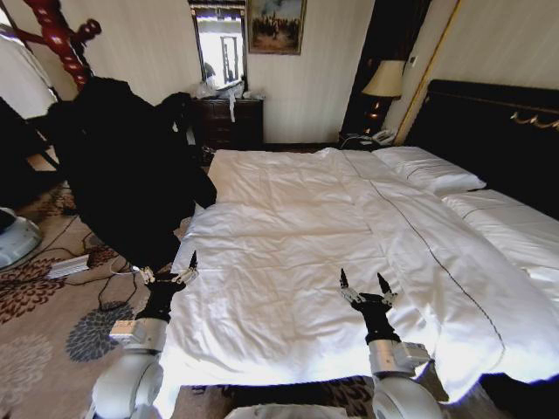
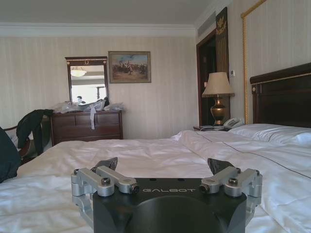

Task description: Pick up the clothes from the bed and hang them on the clothes hanger.

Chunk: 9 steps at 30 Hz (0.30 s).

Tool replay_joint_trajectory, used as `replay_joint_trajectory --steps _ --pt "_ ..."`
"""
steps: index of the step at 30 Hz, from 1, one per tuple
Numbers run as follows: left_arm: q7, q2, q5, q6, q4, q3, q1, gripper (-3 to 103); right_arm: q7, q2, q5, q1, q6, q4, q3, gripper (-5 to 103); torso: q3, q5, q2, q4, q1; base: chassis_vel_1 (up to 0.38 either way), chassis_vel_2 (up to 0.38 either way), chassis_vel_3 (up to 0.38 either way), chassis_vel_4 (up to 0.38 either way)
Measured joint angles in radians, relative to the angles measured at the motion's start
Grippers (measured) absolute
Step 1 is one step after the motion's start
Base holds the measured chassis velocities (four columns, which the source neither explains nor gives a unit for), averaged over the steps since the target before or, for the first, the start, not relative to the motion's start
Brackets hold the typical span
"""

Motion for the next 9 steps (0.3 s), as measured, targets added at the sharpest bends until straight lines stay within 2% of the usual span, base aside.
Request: replay_joint_trajectory --steps 9 --pt "0.0 0.0 0.0 0.0 0.0 0.0 0.0 100 0.0 0.0 0.0 0.0 0.0 0.0 0.0 100 0.0 0.0 0.0 0.0 0.0 0.0 0.0 0.0 0.0"
